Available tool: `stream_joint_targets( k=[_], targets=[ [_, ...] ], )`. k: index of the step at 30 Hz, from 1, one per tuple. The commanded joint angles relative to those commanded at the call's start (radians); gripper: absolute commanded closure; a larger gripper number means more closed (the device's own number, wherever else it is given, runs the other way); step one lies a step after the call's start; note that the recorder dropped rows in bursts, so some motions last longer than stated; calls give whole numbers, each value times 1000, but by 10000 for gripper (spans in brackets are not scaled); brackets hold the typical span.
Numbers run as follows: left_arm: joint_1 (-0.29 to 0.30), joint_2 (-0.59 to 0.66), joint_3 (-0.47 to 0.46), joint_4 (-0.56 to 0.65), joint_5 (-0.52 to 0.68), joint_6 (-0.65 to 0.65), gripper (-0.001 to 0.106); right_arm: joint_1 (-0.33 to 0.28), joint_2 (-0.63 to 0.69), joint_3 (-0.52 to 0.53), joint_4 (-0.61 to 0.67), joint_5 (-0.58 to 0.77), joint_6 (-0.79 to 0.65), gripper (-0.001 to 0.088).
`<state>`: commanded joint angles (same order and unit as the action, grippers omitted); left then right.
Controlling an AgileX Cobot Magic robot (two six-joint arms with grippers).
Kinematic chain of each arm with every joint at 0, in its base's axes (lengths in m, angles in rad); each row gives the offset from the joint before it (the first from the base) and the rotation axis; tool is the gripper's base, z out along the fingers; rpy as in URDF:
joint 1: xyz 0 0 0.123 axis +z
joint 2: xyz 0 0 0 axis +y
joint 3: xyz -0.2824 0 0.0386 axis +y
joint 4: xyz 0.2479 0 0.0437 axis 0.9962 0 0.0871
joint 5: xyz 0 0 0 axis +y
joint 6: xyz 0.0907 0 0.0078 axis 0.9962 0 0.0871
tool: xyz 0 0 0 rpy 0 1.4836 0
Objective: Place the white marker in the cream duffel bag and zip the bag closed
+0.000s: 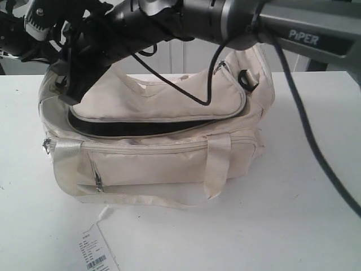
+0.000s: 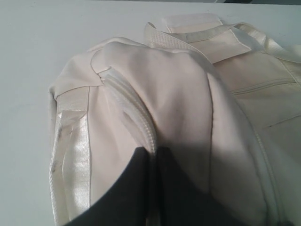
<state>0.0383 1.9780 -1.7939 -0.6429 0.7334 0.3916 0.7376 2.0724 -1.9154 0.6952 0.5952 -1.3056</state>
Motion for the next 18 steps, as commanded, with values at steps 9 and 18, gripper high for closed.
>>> stream_joint_targets(
  k=[9,18],
  targets=[
    [0,0,0,-24,28,8,1050,2,152,-122,-91,-82,0,436],
    [0,0,0,-33,44,28,1050,9,226,-124,-184,-227,-84,419]
  ],
)
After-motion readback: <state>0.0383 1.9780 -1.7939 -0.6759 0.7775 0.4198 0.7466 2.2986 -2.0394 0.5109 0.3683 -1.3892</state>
